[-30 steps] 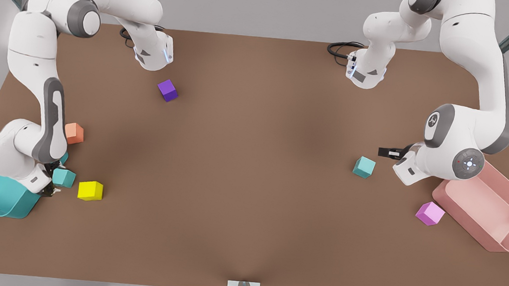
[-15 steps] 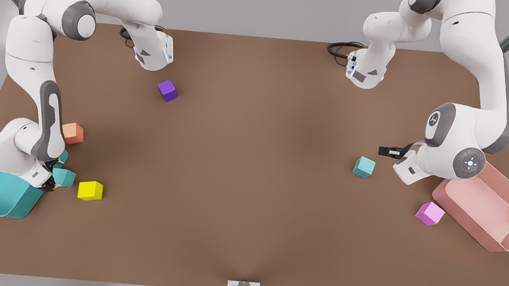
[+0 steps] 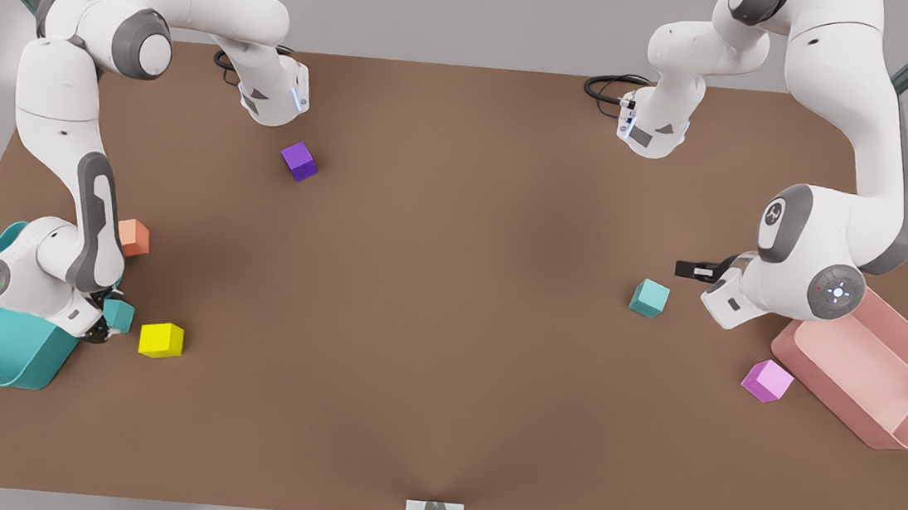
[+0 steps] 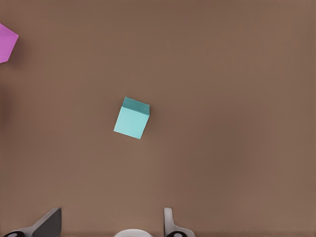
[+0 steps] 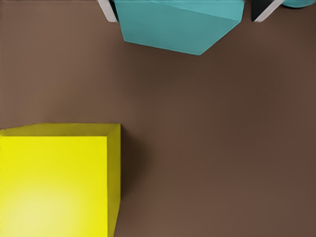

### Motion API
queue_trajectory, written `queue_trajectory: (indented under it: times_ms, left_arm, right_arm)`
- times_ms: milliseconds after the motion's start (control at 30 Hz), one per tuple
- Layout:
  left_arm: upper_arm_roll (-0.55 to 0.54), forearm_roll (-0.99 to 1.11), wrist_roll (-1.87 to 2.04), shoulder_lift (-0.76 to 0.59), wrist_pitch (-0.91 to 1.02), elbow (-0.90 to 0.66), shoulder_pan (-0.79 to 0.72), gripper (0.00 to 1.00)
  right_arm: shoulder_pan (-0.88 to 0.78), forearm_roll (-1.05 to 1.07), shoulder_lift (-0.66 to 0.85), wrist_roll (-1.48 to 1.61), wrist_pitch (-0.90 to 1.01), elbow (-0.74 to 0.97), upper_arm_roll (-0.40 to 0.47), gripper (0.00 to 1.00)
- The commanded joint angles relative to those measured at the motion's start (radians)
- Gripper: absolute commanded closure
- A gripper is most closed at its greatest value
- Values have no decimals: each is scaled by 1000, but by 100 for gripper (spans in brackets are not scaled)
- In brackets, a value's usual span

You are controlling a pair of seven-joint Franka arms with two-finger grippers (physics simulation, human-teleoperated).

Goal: Stack the two blue cubes on top of each other

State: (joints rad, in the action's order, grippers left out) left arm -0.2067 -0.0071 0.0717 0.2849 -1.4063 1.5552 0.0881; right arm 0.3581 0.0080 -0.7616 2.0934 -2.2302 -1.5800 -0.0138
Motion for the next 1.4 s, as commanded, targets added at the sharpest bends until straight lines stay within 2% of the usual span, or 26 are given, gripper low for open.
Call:
queue_trajectory:
  times_ms: [0, 233, 300, 333, 467, 500, 533, 567, 667, 733, 800, 833, 867, 933, 1000, 1033, 1100, 1167, 1367]
  left_arm:
    - [0, -1, 5, -1, 0, -1, -4, 0]
    - [3, 7, 0, 7, -5, -66, 7, 0]
    - [3, 9, 2, 7, -6, -93, 22, 0]
    - [3, 9, 2, 28, -7, -95, 24, 0]
    - [22, 9, 7, 51, -22, -101, 1, 0]
    - [118, 10, 16, 45, -111, -58, -48, 0]
    - [121, 4, -6, 42, -154, -2, -51, 0]
    - [121, 6, -130, 11, -266, 147, -74, 0]
    - [121, 15, -455, 30, -471, 256, -76, 0]
    - [119, 13, -507, 34, -565, 342, -111, 0]
    - [121, 13, -521, 51, -577, 353, -111, 0]
    - [124, 13, -523, 59, -629, 393, -108, 0]
    - [125, 13, -585, 63, -671, 417, -106, 0]
    - [128, 15, -644, 80, -689, 425, -103, 0]
    - [128, 15, -681, 86, -700, 439, -103, 0]
    - [128, 30, -681, 85, -767, 500, -110, 0]
    - [128, 62, -727, 88, -803, 520, -105, 0]
    - [128, 62, -759, 88, -800, 529, -106, 0]
    - [128, 59, -754, 102, -850, 574, -100, 0]
  right_arm:
    - [1, 1, 1, 4, -19, 3, 0, 0]
    - [5, 21, -38, 2, -34, 25, 0, 2]
    - [2, 21, -38, 1, -32, 25, 0, 35]
    - [1, 21, -38, -9, -32, 25, 0, 41]
    - [-4, 43, -27, -18, -20, 23, -8, 44]
    - [-4, 44, -22, -16, -16, 23, -9, 44]
    - [-4, 44, -19, -16, -9, 23, -9, 44]
    - [-4, 46, -11, -16, -2, 23, -9, 44]
    - [-16, 58, 61, -16, 63, 18, -25, 44]
    - [-88, 64, 162, -19, 133, 17, -25, 44]
    - [-208, 55, 300, -266, 317, 26, -23, 44]
    - [-306, 44, 340, -533, 429, 49, -23, 44]
    - [-427, 44, 338, -783, 504, 107, -23, 44]
    - [-678, 44, 323, -1318, 511, 169, -23, 44]
    - [-866, 59, 205, -1733, 504, 314, -25, 44]
    - [-959, 59, 133, -1970, 497, 394, -25, 44]
    - [-1045, 63, 48, -2237, 420, 456, -25, 44]
    - [-1114, 58, -33, -2443, 264, 456, -23, 44]
    - [-1140, 43, -177, -2472, 66, 453, -11, 44]
